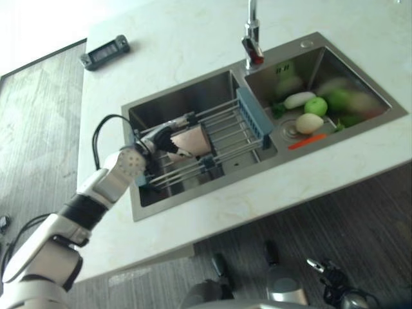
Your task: Place the dishes in the dishwasher.
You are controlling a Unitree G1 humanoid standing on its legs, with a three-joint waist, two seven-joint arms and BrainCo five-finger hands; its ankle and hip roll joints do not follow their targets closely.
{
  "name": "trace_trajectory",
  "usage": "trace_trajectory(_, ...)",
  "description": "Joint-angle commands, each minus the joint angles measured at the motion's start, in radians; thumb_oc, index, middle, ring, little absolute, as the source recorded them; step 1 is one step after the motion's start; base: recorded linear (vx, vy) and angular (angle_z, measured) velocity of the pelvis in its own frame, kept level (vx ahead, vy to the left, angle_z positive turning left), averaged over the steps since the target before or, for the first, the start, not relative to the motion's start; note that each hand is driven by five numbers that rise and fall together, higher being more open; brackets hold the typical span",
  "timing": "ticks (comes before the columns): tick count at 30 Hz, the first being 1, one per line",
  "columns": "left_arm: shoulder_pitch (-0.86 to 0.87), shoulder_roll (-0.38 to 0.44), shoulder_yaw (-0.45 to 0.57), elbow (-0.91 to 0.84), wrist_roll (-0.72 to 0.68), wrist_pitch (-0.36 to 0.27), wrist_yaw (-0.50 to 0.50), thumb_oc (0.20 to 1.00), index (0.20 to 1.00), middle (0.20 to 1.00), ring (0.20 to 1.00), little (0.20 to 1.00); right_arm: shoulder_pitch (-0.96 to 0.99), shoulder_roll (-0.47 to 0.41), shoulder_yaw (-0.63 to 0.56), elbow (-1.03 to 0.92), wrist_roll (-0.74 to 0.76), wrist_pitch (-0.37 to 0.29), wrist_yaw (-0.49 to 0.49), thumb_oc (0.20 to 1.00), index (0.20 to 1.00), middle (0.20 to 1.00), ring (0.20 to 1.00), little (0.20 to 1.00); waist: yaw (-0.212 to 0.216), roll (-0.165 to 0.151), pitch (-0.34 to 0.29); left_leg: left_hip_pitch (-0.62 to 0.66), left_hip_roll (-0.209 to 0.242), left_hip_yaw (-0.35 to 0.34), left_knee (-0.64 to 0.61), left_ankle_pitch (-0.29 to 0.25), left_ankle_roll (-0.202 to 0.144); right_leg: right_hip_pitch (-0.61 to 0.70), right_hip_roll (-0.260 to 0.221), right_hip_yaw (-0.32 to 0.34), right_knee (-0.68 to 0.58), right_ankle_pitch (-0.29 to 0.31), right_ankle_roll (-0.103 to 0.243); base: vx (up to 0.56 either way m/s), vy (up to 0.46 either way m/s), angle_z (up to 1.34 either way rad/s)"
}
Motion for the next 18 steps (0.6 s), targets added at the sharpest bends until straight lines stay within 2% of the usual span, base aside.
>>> trace_trajectory(1, -0.073, 0.022, 0.039, 0.032, 0.005, -0.032, 0.021, 1.0, 1.0, 1.0, 1.0, 1.0, 0.006, 0.005, -0.006, -0.019, 0.013, -0.008, -0.021, 1.0, 1.0, 1.0, 1.0, 1.0, -0.009, -0.048, -0.021, 0.029, -0.042, -0.025, 0.069, -0.106, -0.008, -0.038, -0.069, -0.037, 0.017, 0.023, 0.102, 0.0, 0.0, 0.0)
trace_trajectory(7, -0.069, 0.004, 0.031, 0.048, 0.019, -0.013, 0.03, 1.0, 1.0, 1.0, 1.0, 1.0, 0.005, 0.0, -0.014, -0.01, 0.013, -0.015, -0.016, 1.0, 1.0, 1.0, 1.0, 1.0, -0.014, -0.045, -0.015, 0.025, -0.041, -0.022, 0.072, -0.106, -0.01, -0.043, -0.071, -0.035, 0.019, 0.024, 0.102, 0.0, 0.0, 0.0)
trace_trajectory(18, -0.104, -0.013, -0.003, 0.146, 0.014, -0.036, 0.046, 1.0, 1.0, 1.0, 1.0, 1.0, -0.024, -0.008, 0.005, -0.035, 0.031, -0.008, -0.024, 1.0, 1.0, 1.0, 1.0, 1.0, -0.024, -0.05, 0.023, -0.008, -0.039, -0.021, 0.087, -0.105, -0.011, -0.085, -0.077, -0.024, 0.037, 0.029, 0.101, -0.03, -0.001, -0.03)
